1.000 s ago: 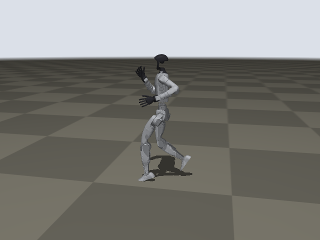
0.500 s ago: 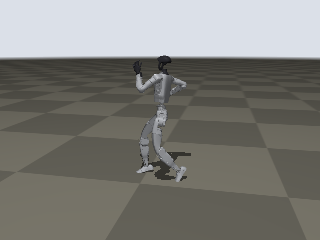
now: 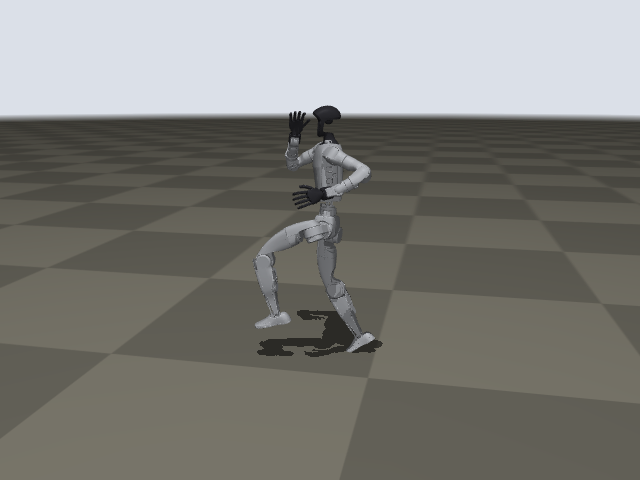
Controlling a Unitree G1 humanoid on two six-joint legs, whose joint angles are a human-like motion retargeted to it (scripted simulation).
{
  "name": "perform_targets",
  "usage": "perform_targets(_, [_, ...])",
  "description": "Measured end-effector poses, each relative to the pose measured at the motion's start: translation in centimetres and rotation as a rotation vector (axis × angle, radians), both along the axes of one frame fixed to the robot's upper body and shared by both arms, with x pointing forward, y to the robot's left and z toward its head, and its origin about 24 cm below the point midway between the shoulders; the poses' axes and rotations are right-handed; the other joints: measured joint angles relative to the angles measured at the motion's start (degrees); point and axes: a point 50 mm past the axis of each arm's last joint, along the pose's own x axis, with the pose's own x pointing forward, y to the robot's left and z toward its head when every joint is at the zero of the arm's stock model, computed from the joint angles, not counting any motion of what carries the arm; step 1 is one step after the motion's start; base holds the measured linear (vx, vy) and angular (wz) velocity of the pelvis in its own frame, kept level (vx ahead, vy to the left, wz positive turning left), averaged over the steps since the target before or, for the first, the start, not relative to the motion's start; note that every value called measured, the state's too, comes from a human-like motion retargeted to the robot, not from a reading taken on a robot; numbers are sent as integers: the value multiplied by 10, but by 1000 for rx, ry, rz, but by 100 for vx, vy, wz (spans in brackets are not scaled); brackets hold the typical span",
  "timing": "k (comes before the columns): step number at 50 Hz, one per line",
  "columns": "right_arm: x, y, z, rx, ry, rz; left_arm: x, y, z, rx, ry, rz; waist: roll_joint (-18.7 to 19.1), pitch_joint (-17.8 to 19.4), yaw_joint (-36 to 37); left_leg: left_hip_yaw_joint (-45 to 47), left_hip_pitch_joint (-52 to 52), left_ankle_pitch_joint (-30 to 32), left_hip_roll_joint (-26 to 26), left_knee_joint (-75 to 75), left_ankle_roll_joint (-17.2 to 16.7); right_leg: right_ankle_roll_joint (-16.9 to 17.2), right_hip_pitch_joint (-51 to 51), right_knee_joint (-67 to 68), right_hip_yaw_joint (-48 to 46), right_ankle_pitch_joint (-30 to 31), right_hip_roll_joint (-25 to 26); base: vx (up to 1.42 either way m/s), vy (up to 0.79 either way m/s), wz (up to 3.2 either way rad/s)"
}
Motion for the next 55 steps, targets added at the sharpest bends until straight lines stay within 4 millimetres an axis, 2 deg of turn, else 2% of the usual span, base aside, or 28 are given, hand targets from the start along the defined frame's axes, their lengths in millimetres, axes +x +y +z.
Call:
perform_targets(3, [-7,-1,-23,-46,94,119,-7,4,5,59,53,-16,57,-39,-44,-42,184,59,19,-185,-8,-43,-55,190,-70,-63,55,92,27,-13])
perform_targets(5, [-5,-11,-42,-109,195,140,12,5,0,106,42,-81,82,-38,-71,-36,312,116,41,-322,-9,-73,-115,355,-101,-117,76,89,25,8])
perform_targets(8, [12,-30,-83,-184,395,-9,34,-3,1,198,-4,-172,101,-68,-92,-1,445,205,77,-491,-19,-126,-296,630,-115,-205,112,81,23,-53])
perform_targets(10, [22,-46,-114,-231,514,-175,49,-6,8,242,-68,-192,106,-74,-110,-4,504,103,71,-524,-1,-135,-442,808,-112,-253,139,70,25,-64])
perform_targets(11, [31,-57,-130,-244,569,-280,60,-7,14,247,-130,-187,103,-55,-131,-7,524,-12,58,-504,20,-118,-512,887,-105,-282,151,62,25,3])
perform_targets(13, [51,-86,-167,-272,706,-526,89,-12,33,268,-290,-178,95,21,-186,-20,548,-208,37,-416,57,-72,-629,1014,-92,-326,181,53,18,103])
perform_targets(14, [62,-107,-193,-264,822,-651,110,-16,47,291,-393,-177,93,75,-218,-33,549,-266,35,-348,59,-54,-669,1049,-93,-337,191,47,9,179])
perform_targets(15, [70,-132,-222,-246,961,-774,133,-22,65,318,-503,-177,92,133,-251,-49,546,-308,36,-275,54,-40,-704,1074,-96,-345,199,52,9,170])
perform_targets(17, [57,-172,-282,-96,1324,-856,169,-38,102,333,-700,-187,93,184,-299,-58,569,-303,38,-239,21,-45,-755,1063,-97,-359,193,66,13,106])
perform_targets(19, [22,-198,-306,-36,1501,-875,186,-61,128,295,-842,-216,107,158,-345,-57,613,-265,36,-298,21,-51,-788,1012,-105,-348,184,87,19,25])
perform_targets(21, [-10,-215,-298,-190,1563,-867,190,-79,135,231,-906,-251,137,89,-408,-73,636,-175,39,-380,21,-45,-796,921,-123,-297,173,99,16,19])
perform_targets(25, [-52,-245,-281,-618,1703,-920,197,-94,131,192,-874,-348,200,-47,-497,-150,623,130,44,-511,-42,2,-710,625,-116,-102,208,100,5,20])
perform_targets(27, [-86,-253,-282,-723,1827,-950,193,-105,124,173,-846,-416,188,-94,-489,-158,621,168,20,-512,-41,28,-600,449,-65,-34,222,98,6,-9])
perform_targets(30, [-113,-257,-286,-668,2006,-941,196,-119,127,91,-855,-452,132,-101,-466,-92,608,84,-27,-383,1,44,-383,196,12,13,175,96,7,1])
perform_targets(32, [-109,-262,-289,-658,2024,-952,199,-120,129,8,-872,-417,93,-97,-464,-32,561,24,-51,-229,46,57,-264,75,57,65,110,92,5,34])
perform_targets(33, [-100,-265,-296,-634,2032,-954,203,-120,132,-54,-886,-398,91,-72,-465,-9,519,-33,-22,-98,75,66,-187,-13,57,118,96,82,7,35])
perform_targets(35, [-89,-264,-303,-607,1961,-1008,200,-117,131,-155,-906,-354,78,-49,-453,32,430,-125,21,134,127,73,-79,-107,47,140,61,78,5,3])
perform_targets(37, [-74,-259,-304,-532,1783,-1128,189,-106,134,-222,-954,-295,83,-15,-415,26,317,-204,63,341,136,22,-15,-105,56,-59,78,71,3,-85])
perform_targets(40, [-29,-250,-310,-317,1514,-1252,162,-76,130,-249,-1017,-141,103,72,-338,-13,133,-311,82,539,86,-64,-41,82,88,-315,128,52,10,-184])
perform_targets(42, [32,-231,-306,-166,1356,-1242,138,-52,108,-300,-983,0,87,141,-313,-12,21,-342,91,561,74,-60,-105,278,107,-379,132,40,16,-150])
perform_targets(43, [65,-213,-293,-90,1278,-1192,125,-43,93,-322,-945,63,75,173,-310,-9,-28,-345,94,551,73,-45,-109,325,104,-398,120,47,18,-70])
perform_targets(45, [113,-170,-249,65,1132,-1003,102,-31,68,-336,-833,130,62,220,-284,-1,-110,-335,97,511,72,-43,-73,346,110,-442,97,58,18,-24])
perform_targets(47, [134,-121,-189,160,944,-790,84,-20,51,-295,-683,115,60,218,-222,19,-177,-302,117,456,80,-36,-52,328,121,-447,74,69,18,-15])
perform_targets(48, [136,-97,-155,182,817,-702,78,-14,44,-257,-597,86,61,207,-191,34,-197,-284,127,424,85,-29,-42,305,125,-432,63,76,20,30])
perform_targets(50, [121,-56,-87,215,537,-526,69,-3,28,-146,-403,6,46,149,-140,76,-220,-252,122,348,90,-4,-18,223,123,-385,29,86,22,96])
perform_targets(51, [110,-35,-64,160,415,-483,64,2,15,-92,-283,-36,50,116,-124,83,-200,-234,104,302,84,-1,17,147,122,-317,25,94,23,117])
perform_targets(53, [83,1,-31,76,209,-381,53,18,-6,29,-66,-105,54,54,-83,92,-139,-185,74,209,70,24,77,16,130,-157,19,102,24,63])
perform_targets(55, [58,34,-22,5,102,-247,39,37,-18,144,106,-136,60,0,-38,87,-48,-111,49,102,52,57,101,-47,160,-1,24,105,27,-13])
